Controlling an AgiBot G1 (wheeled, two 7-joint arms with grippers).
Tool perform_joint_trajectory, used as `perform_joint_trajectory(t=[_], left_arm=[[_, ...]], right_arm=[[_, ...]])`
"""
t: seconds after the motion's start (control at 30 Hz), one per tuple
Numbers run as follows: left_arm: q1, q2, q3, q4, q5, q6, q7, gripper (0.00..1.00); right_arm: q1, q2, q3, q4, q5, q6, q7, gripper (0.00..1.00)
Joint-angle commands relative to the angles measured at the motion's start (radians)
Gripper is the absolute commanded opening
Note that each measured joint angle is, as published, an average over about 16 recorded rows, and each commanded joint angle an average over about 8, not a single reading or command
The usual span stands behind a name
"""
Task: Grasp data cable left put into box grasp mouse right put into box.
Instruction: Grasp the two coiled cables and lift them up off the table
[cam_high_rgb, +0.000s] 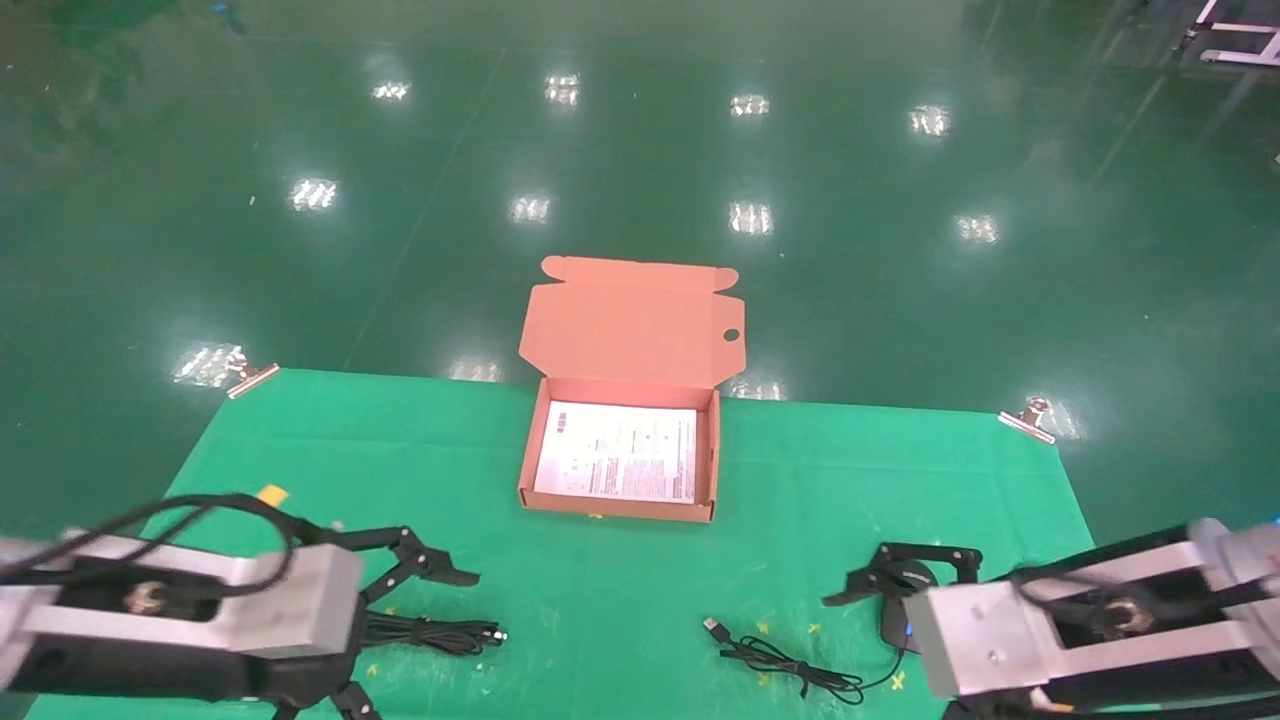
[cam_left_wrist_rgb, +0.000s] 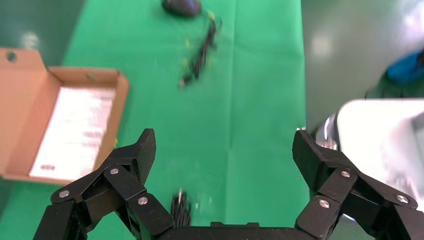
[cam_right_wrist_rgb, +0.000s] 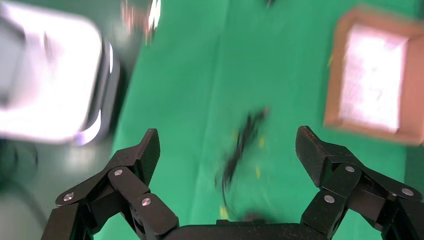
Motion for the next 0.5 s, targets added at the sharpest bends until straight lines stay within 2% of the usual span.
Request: perform_joint_trajectory(t=[0.03, 0.23, 0.5], left_arm=[[-0.018, 0.015, 0.026, -0.001, 0.052, 0.001, 0.002, 1.0], [-0.021, 0.065, 0.102, -0.01, 0.23, -0.038, 0.057, 1.0], [0.001, 0.117, 0.167, 0.003, 0.416, -0.115, 0.042, 1.0]], right_arm=[[0.051, -0.016, -0.071, 0.002, -0.065, 0.0, -0.011, 1.0], [0.099, -0.081, -0.215, 0.006, -0.199, 0.028, -0.011, 1.0], [0.055, -0.142, -0.306, 0.007, -0.369, 0.118, 0.03, 1.0]])
